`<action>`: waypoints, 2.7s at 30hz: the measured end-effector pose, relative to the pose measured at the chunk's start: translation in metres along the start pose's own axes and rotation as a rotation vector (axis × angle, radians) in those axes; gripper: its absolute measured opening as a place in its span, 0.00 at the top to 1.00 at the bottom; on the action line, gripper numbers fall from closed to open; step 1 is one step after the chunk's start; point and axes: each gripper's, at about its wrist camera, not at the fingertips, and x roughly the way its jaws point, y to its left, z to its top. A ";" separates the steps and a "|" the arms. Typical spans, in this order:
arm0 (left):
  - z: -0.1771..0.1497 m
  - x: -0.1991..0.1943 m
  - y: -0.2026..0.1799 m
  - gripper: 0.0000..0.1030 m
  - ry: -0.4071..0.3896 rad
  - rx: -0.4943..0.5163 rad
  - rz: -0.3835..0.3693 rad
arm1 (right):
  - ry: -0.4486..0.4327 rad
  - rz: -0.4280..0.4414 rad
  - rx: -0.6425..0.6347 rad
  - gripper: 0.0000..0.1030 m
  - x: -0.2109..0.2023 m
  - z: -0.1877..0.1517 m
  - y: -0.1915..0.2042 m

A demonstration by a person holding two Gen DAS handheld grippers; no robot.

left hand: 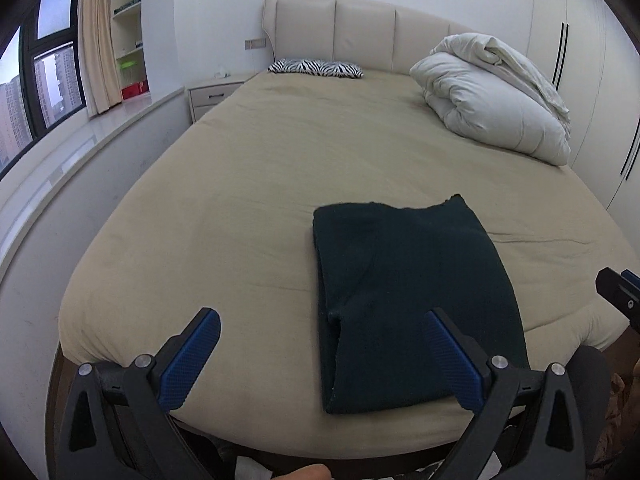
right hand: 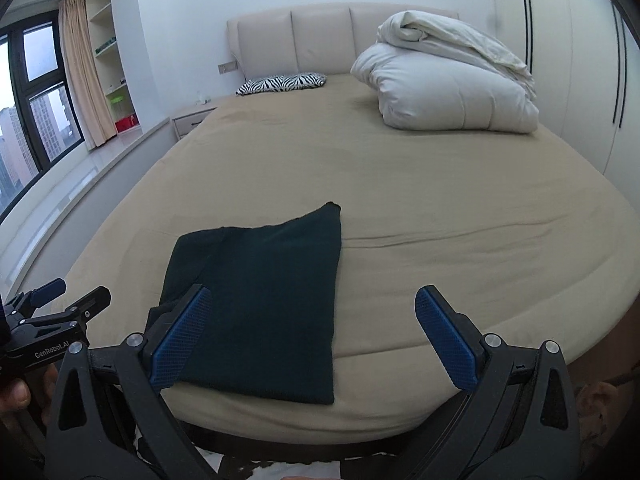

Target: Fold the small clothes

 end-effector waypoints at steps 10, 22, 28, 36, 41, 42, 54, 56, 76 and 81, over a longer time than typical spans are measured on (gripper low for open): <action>-0.007 0.008 -0.001 0.00 0.067 0.000 0.011 | 0.090 -0.030 -0.023 0.00 0.034 -0.027 0.010; -0.007 0.016 0.000 0.00 0.079 0.002 0.024 | 0.135 -0.023 -0.029 0.00 0.050 -0.032 0.010; -0.007 0.016 0.000 0.00 0.079 0.002 0.027 | 0.143 -0.013 -0.033 0.00 0.051 -0.031 0.011; -0.008 0.017 0.001 0.00 0.078 0.003 0.026 | 0.148 -0.009 -0.033 0.00 0.050 -0.027 0.012; -0.008 0.018 0.001 0.00 0.078 0.003 0.027 | 0.151 -0.005 -0.034 0.00 0.054 -0.027 0.014; -0.008 0.018 0.001 0.00 0.079 0.003 0.028 | 0.152 -0.003 -0.034 0.00 0.054 -0.027 0.014; -0.009 0.018 0.000 0.00 0.075 0.006 0.032 | 0.153 0.001 -0.033 0.00 0.056 -0.027 0.015; -0.010 0.017 0.000 0.00 0.074 0.007 0.034 | 0.153 0.000 -0.033 0.00 0.057 -0.027 0.015; -0.009 0.017 0.001 0.00 0.072 0.009 0.038 | 0.158 0.009 -0.032 0.00 0.060 -0.027 0.012; -0.009 0.017 0.003 0.00 0.075 0.007 0.040 | 0.160 0.010 -0.031 0.00 0.060 -0.028 0.012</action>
